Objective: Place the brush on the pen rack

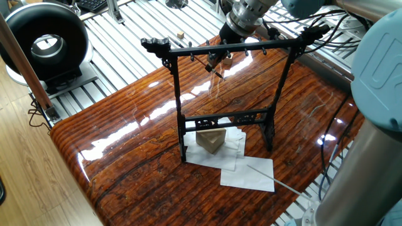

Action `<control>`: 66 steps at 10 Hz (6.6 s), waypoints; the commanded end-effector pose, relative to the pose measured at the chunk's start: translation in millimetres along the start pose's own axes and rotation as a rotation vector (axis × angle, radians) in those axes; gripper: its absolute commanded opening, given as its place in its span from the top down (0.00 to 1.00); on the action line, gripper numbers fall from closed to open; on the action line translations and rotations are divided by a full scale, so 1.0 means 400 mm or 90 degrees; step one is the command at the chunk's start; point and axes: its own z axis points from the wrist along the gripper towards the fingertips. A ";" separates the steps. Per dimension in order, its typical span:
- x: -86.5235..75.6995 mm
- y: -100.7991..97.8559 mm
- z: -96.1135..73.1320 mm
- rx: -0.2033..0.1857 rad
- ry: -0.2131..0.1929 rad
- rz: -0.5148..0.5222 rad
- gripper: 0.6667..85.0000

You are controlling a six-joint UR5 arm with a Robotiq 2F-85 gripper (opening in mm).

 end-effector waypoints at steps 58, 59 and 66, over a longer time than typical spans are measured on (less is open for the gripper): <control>0.137 -0.112 -0.062 0.106 0.190 0.024 1.00; 0.137 -0.112 -0.062 0.106 0.190 0.026 1.00; 0.133 -0.063 -0.037 0.071 0.172 0.069 1.00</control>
